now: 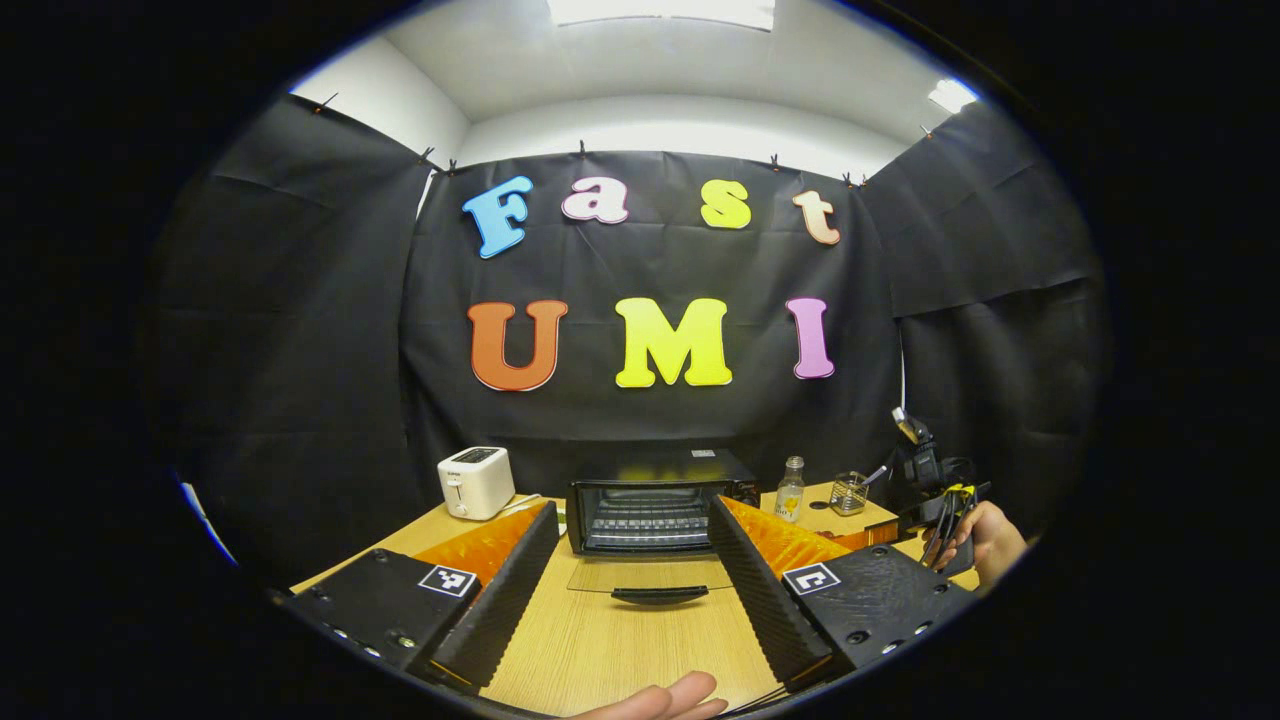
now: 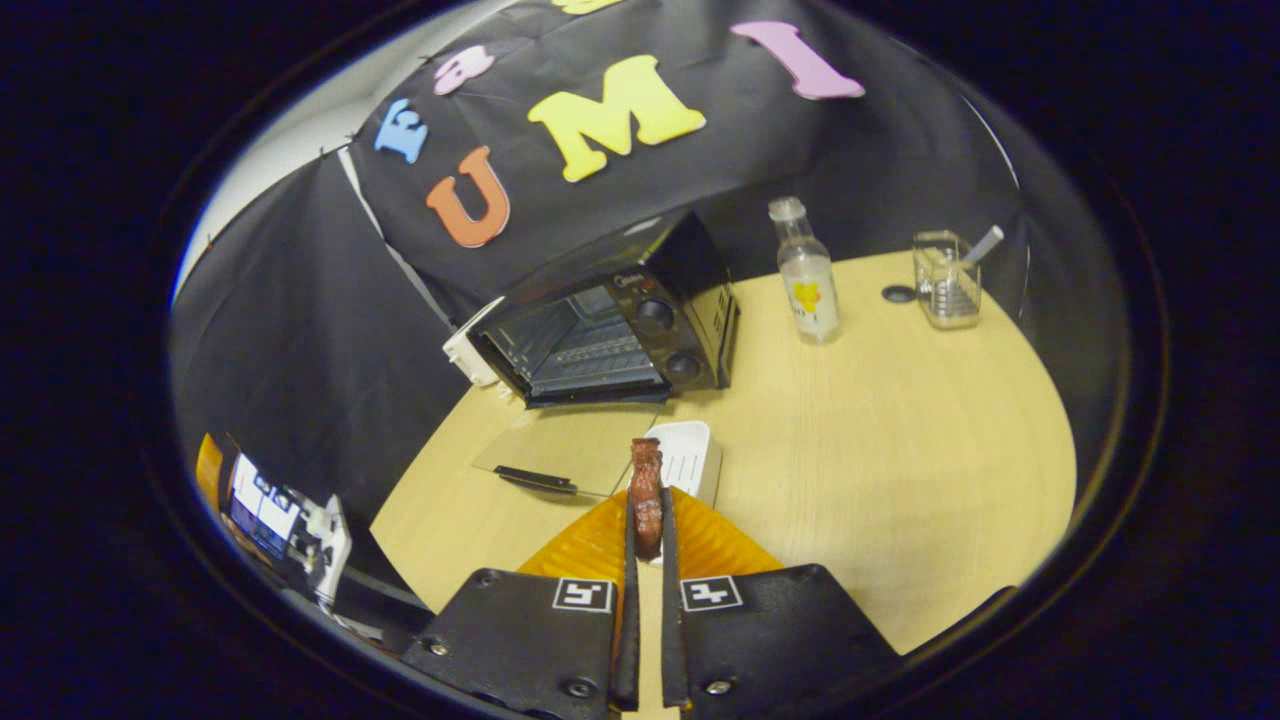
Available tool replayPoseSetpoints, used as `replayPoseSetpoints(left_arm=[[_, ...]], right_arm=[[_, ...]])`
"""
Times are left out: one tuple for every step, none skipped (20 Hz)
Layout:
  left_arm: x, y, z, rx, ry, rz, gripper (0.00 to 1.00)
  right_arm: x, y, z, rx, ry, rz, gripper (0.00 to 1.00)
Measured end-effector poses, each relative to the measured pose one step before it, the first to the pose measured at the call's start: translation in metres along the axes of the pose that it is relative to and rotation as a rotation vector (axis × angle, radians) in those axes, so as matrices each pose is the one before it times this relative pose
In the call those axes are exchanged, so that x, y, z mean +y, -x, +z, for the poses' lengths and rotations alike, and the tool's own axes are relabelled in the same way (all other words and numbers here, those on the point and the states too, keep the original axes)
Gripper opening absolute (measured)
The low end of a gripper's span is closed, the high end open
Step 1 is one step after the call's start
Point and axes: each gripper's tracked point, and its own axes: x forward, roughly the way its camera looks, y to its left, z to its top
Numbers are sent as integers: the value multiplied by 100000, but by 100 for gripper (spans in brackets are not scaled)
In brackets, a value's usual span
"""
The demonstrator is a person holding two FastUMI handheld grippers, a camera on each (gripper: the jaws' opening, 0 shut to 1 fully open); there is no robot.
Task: Open the electric oven with the left hand, put the food in, and close the electric oven.
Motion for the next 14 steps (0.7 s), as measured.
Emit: replayPoseSetpoints(left_arm=[[50,423,117,-397,510,-713,95],[203,505,36,-488,573,-317,95],[379,338,-56,-285,428,-18,95],[470,334,-7,-131,492,319,95],[354,324,-70,-41,289,151,95],[284,99,-145,124,-352,-585,95],[254,206,23,-302,-641,-318,95],[555,165,-34,-324,-302,488,95],[469,146,-29,-78,-116,297,95],[360,114,-142,-210,243,140,95],[480,87,-124,59,347,175,95],[609,-63,-252,198,427,608,95],[709,71,-164,52,445,976,95],[621,-113,-330,33,246,683,95]], right_arm=[[923,817,560,-2525,3609,-1528,12],[914,793,433,-2227,3633,-1381,12],[833,723,543,-2079,3711,-1588,12],[903,635,493,-2150,3726,-1429,12],[924,469,600,-2084,3099,-1398,12],[1030,417,378,-1593,2882,-1193,12],[991,278,479,-1341,2573,-918,12],[1008,174,467,-1412,2549,-605,12],[977,-49,549,-1193,2241,-711,12],[968,-14,370,-1364,2489,-712,12],[800,-268,606,-1583,2204,-986,11],[913,-426,413,-1298,1671,-960,12],[961,-567,394,-992,1422,-439,12],[1045,-560,279,-783,1264,-100,12]])
